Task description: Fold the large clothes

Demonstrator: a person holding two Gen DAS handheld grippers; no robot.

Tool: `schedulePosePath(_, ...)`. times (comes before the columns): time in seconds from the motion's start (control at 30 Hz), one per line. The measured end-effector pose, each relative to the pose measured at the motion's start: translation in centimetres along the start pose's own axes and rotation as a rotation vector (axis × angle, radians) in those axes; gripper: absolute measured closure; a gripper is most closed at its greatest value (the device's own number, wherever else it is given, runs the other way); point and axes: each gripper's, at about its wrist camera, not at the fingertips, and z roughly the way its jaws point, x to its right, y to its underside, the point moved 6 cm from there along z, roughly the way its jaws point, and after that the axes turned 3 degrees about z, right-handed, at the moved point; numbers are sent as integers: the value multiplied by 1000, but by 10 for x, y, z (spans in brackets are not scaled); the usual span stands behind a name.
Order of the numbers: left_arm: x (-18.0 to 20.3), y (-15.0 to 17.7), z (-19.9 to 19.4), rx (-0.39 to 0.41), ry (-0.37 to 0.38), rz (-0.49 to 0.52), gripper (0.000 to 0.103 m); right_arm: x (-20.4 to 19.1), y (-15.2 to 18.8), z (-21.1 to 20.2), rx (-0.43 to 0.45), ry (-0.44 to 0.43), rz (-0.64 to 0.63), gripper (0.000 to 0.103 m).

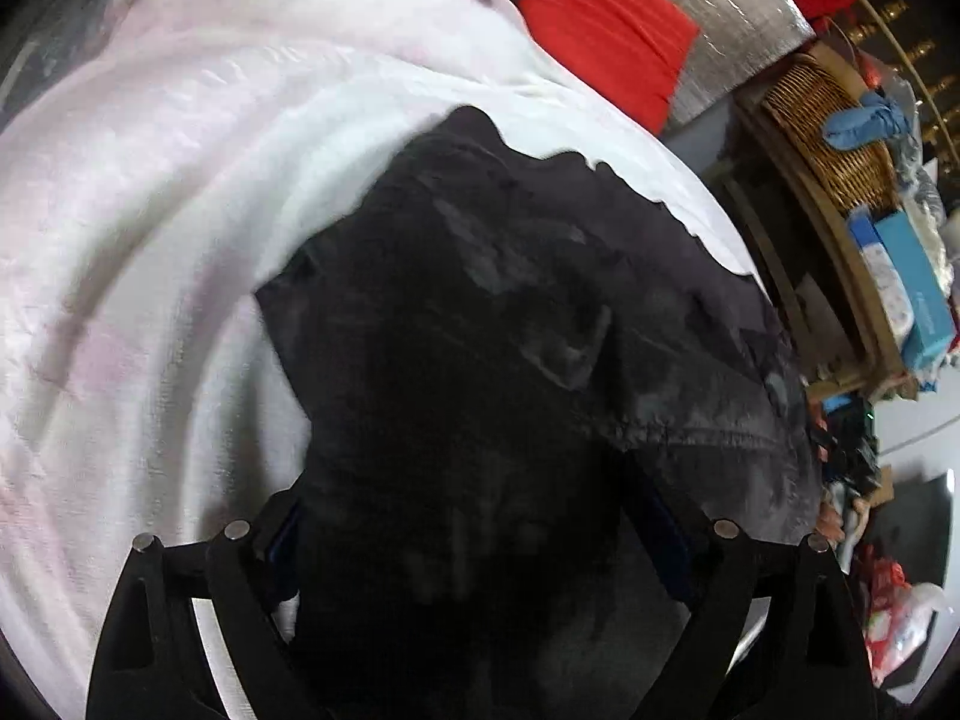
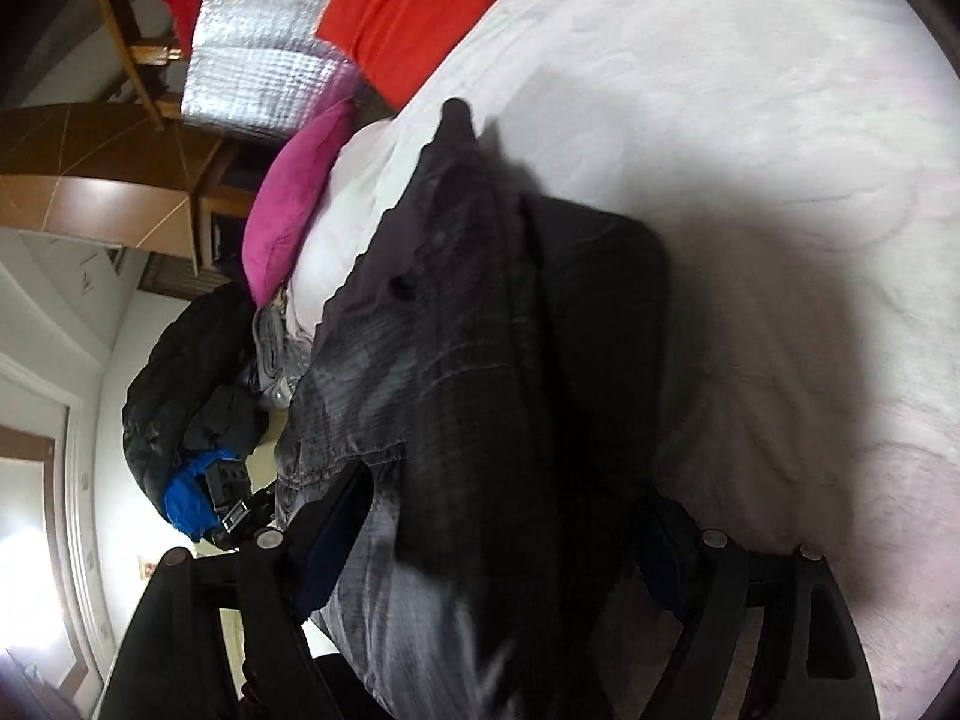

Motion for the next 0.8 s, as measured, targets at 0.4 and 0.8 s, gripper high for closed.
schedulePosePath(0.4,42,3,-1,57,229,-15,12,-32,-1,29,23,-26,-24,17)
schedulePosePath(0.8,80,5,-20,140,91,46,72,-67,7,14,107,186,-181,70)
